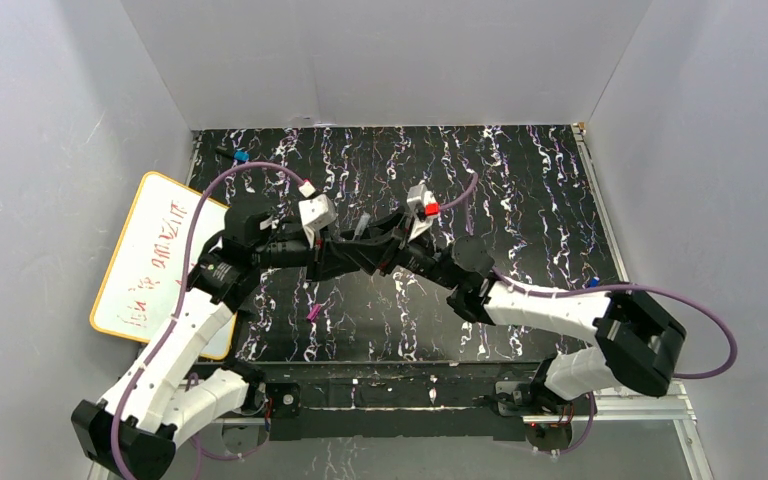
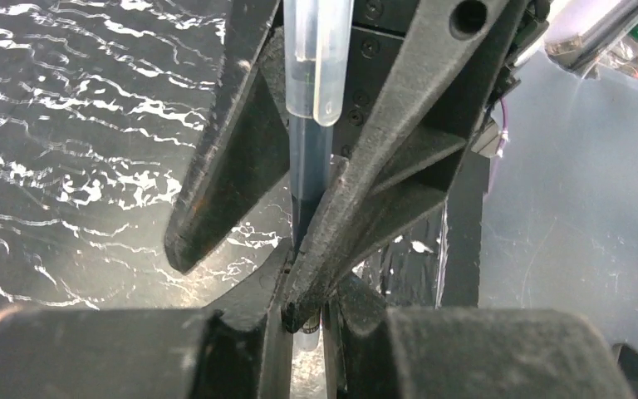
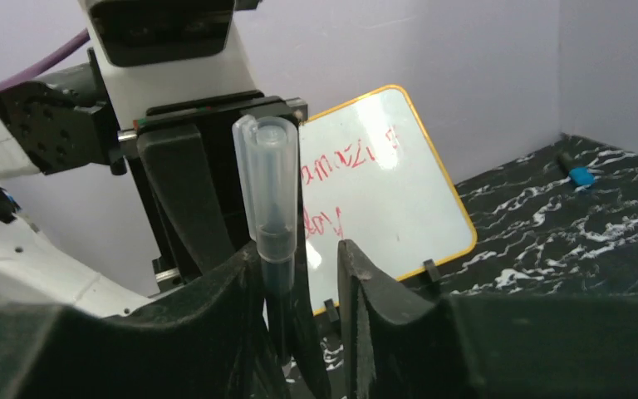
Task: Insert the pens into the pen caps
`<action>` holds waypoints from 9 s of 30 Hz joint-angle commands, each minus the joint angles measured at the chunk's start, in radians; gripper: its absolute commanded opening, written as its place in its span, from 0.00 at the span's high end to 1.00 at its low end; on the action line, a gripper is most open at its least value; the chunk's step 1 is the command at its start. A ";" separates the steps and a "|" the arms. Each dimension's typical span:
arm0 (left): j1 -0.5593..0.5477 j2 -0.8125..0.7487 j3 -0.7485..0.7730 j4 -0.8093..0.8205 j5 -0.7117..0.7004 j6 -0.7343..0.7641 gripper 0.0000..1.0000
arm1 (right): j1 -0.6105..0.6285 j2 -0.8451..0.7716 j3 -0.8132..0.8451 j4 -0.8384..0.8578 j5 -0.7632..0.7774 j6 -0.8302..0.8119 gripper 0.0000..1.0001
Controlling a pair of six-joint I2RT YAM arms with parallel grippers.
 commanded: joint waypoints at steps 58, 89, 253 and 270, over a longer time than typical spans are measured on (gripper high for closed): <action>0.035 1.074 0.560 -0.385 -1.087 -0.308 0.78 | 0.030 -1.107 -0.176 -0.906 0.389 -0.228 0.15; -0.008 0.248 0.211 -0.218 -0.798 -0.267 0.14 | -0.635 -0.106 0.165 -1.492 0.129 -0.110 0.12; -0.342 0.132 -0.090 0.510 -0.536 -0.540 0.53 | -0.238 -0.238 0.344 -1.058 0.140 0.121 0.99; -0.329 0.154 -0.081 0.537 -0.525 -0.556 1.00 | -0.238 -0.234 0.335 -1.056 0.116 0.123 0.99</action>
